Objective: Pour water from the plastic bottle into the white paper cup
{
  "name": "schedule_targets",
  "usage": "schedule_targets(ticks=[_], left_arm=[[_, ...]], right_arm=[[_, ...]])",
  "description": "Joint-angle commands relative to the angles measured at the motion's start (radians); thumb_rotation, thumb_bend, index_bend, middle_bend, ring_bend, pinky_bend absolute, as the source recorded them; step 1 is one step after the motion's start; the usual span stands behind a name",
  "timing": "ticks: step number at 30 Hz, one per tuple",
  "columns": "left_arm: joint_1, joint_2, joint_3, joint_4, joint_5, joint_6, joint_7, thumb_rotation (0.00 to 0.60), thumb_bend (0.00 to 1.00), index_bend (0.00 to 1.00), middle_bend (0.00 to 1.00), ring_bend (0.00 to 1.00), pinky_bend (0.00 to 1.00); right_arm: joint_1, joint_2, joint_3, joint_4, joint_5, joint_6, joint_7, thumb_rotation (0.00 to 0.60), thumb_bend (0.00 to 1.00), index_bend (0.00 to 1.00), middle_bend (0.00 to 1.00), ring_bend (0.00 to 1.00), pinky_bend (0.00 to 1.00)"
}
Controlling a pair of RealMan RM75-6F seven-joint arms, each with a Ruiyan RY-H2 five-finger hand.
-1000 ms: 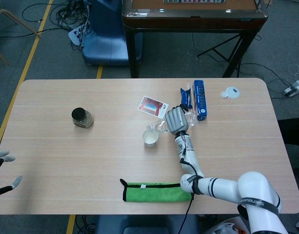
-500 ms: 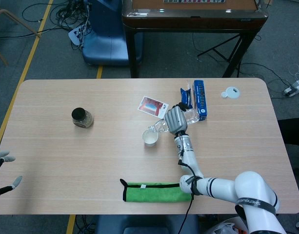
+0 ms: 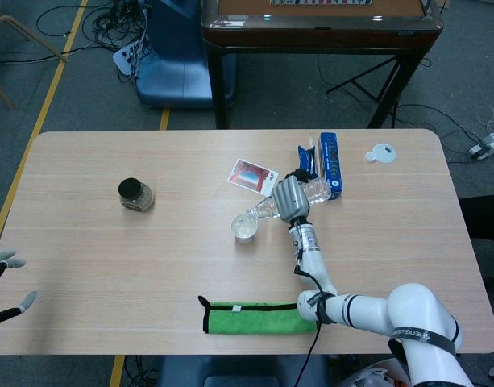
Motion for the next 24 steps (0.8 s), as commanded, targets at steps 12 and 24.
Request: schedule_targets(ticks=[12,24], left_arm=[[-0.001,-0.002,0.0,0.001,-0.001,-0.001,0.004,0.6,0.17,0.35,0.23,0.24,0.51],[-0.004,-0.005,0.001,0.004,-0.004,-0.008,0.013,0.6,0.17,0.35,0.23,0.24,0.51]], right_arm=[[-0.02,0.007,0.012,-0.015,-0.002,-0.005,0.035,0.6,0.24,0.6,0.63,0.53,0.47],[-0.095,0.028,0.085,-0.044,0.009,-0.097,0.331,0.6,0.24,0.6,0.63,0.53,0.47]])
